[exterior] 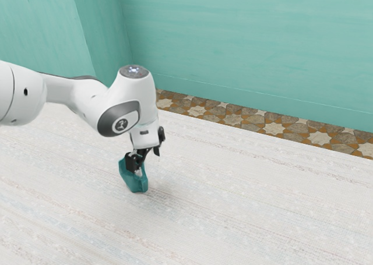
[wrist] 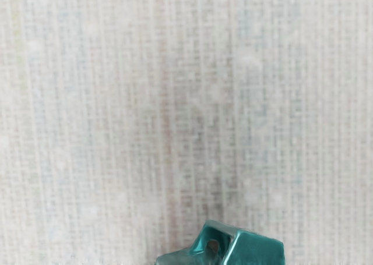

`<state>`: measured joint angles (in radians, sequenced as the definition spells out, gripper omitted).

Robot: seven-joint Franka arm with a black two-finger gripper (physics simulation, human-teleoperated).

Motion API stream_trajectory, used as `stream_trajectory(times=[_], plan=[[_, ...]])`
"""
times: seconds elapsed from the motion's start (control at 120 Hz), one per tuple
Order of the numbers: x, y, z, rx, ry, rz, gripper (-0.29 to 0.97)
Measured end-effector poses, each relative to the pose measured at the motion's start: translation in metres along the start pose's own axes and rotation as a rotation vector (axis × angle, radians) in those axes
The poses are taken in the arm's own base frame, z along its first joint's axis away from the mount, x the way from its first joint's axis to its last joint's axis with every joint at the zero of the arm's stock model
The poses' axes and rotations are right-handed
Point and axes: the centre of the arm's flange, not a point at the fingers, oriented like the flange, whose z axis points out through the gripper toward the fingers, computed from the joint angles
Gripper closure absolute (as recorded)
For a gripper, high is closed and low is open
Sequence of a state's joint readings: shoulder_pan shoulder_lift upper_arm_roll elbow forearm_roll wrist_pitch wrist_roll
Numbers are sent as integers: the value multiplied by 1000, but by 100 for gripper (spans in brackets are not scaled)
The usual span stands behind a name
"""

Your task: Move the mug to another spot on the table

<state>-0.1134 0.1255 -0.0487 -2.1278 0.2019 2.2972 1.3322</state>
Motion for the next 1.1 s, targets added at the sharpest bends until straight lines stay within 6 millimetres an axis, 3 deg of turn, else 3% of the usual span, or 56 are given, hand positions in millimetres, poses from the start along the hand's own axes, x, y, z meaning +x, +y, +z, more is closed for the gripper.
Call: stream_trajectory(times=[0.275, 0.408, 0.883, 0.992, 1.1], plan=[[-5, -13, -7, 23, -1, -13, 0], [-6, -23, -26, 60, -1, -16, 0], [-7, -82, -172, 233, 5, -75, 0], [0, -85, -196, 233, -3, -106, 0], [11, -79, -206, 214, -7, -128, 0]])
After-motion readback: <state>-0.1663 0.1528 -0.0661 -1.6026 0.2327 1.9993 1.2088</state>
